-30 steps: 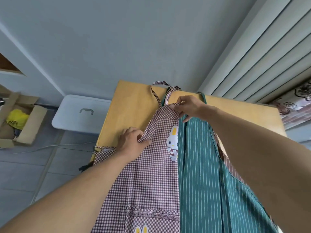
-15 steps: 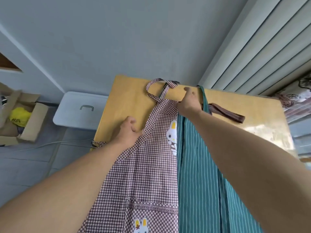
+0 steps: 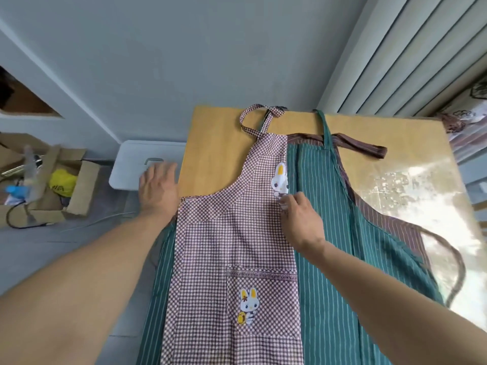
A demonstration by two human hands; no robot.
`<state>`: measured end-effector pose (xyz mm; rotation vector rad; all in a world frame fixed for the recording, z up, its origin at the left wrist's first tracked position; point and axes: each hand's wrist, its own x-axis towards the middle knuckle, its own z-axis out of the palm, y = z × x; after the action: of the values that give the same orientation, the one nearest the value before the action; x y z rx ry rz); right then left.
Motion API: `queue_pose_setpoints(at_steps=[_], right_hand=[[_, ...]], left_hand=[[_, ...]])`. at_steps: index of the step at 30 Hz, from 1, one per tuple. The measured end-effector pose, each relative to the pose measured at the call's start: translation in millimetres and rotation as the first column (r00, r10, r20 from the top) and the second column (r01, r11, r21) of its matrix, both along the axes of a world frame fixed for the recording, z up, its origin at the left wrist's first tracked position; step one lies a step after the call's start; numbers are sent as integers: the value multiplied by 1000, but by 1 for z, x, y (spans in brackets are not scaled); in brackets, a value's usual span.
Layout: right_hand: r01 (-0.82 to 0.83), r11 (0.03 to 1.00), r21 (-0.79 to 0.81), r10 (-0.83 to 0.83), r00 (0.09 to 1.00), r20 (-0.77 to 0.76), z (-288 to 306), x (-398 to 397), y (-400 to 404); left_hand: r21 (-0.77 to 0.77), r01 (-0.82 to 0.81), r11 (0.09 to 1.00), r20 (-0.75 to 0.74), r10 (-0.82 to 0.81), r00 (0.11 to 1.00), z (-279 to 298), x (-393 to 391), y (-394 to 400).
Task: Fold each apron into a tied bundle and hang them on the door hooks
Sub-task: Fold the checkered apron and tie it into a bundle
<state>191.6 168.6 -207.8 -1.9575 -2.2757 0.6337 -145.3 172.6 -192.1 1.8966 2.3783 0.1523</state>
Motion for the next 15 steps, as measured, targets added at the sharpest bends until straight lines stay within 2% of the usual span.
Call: queue_pose_setpoints(at_steps=[2, 6, 8, 9, 12, 15], right_hand=[[82, 997, -1, -82, 996, -34, 3, 5, -46], [289, 946, -150, -312, 935, -167, 12, 11, -129], [332, 911, -246, -382, 903, -197, 17, 10, -171], [361, 877, -316, -441, 867, -233, 16, 11, -184], [460, 738, -494, -625, 742, -243, 21, 8, -229], [476, 662, -579, -675, 715, -184, 23, 9, -272]], left_hand=[[67, 6, 998, 94, -13, 995, 1, 10, -26], [-53, 311, 949, 232, -291, 928, -12, 41, -100], [-74, 375, 924, 280, -342, 897, -16, 52, -148], [-64, 323, 944, 315, -288, 905, -20, 58, -167], [-107, -31, 994, 473, 78, 878, -15, 63, -225], [-196, -115, 974, 495, 199, 846, -12, 57, -267]])
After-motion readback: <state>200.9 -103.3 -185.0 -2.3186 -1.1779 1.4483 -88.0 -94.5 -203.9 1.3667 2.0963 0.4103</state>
